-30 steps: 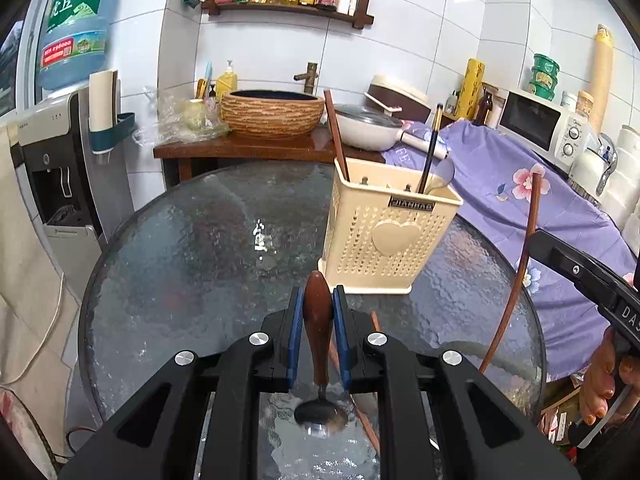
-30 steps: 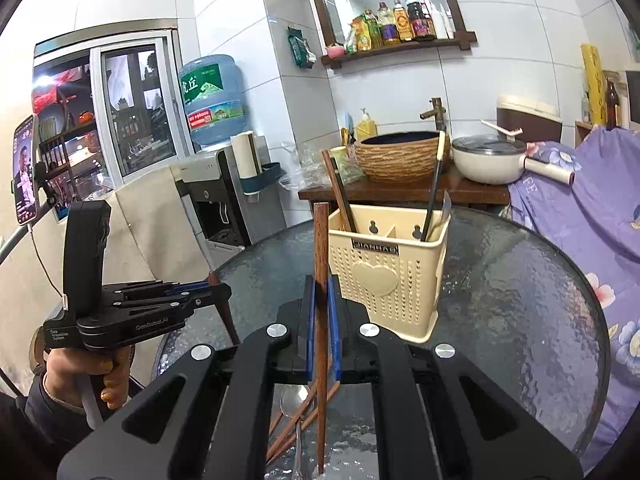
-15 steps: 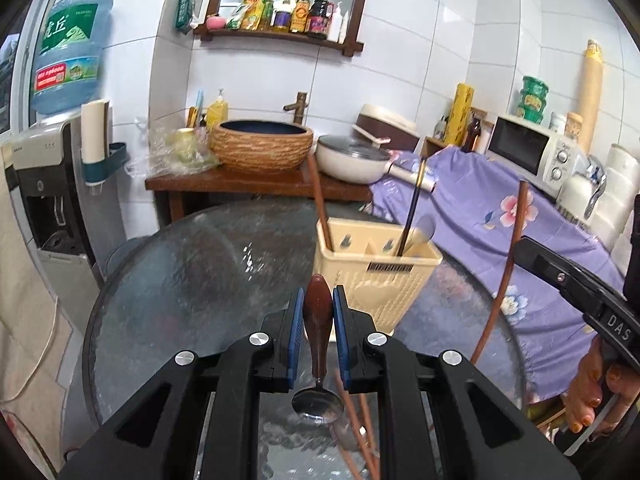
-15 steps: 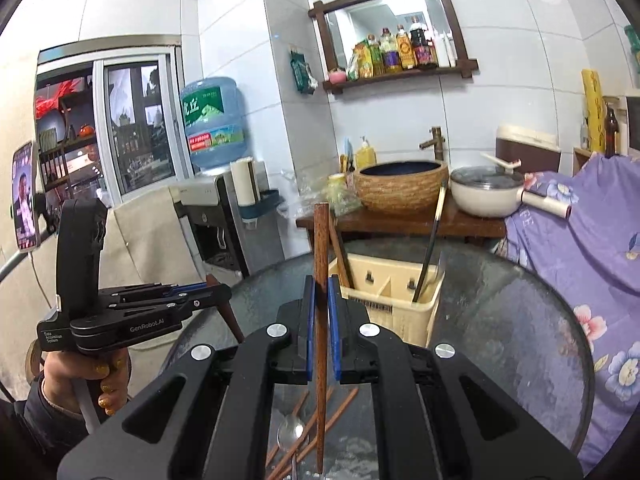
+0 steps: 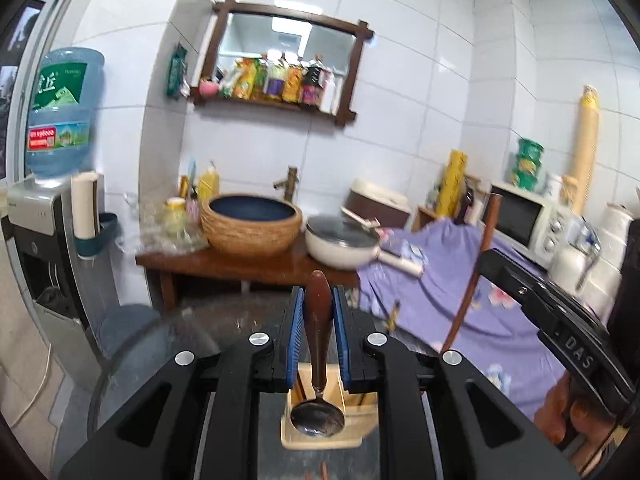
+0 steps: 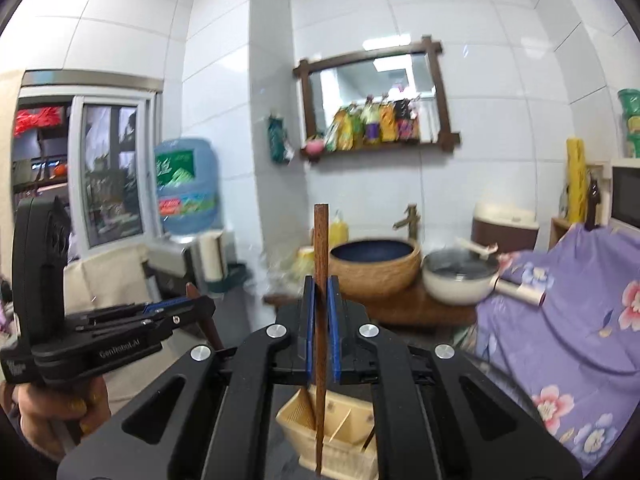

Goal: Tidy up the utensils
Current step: 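Lift both utensils over the cream basket and open both tools to drop them in, then move both open tools back down to the remaining chopsticks on the table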

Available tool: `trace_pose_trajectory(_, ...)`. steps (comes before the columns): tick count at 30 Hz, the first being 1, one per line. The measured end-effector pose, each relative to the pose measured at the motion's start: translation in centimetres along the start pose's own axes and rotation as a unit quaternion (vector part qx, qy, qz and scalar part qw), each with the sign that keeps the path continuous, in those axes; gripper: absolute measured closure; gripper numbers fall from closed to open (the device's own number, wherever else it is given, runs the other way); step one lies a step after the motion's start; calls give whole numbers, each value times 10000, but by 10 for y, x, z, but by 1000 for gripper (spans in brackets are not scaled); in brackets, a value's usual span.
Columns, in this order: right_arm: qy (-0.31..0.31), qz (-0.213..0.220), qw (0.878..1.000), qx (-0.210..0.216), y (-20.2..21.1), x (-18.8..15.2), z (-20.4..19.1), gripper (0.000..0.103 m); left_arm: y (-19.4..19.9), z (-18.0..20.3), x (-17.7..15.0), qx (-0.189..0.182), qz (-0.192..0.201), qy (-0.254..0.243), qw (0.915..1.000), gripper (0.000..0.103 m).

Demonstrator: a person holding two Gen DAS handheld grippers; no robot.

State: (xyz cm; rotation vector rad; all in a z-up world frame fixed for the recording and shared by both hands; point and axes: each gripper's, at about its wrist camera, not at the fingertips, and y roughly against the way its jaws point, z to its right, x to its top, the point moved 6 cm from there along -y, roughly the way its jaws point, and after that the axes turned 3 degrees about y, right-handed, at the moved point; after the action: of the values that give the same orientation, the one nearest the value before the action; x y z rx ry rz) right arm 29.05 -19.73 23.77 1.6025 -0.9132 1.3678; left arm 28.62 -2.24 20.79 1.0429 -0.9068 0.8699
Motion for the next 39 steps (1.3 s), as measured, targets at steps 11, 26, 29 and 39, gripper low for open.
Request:
trace_pose_trajectory(11, 327, 214, 9980, -501, -45, -29, 17, 96, -74, -6, -23, 319, -161, 343, 9988, 88)
trace_pose_trajectory(26, 125, -400, 9983, -396, -57, -113, 23, 96, -105, -13, -105, 407, -880, 34, 9953, 88)
trace_pose_trajectory(29, 76, -525, 9979, -382, -58, -122, 24, 96, -109, -14, -115, 440, -1003, -30, 9940, 88)
trace_pose_trajectory(39, -4, -738, 9963, -431, -60, -139, 31, 96, -110, -17, -126, 424, -1151, -98, 9924, 63)
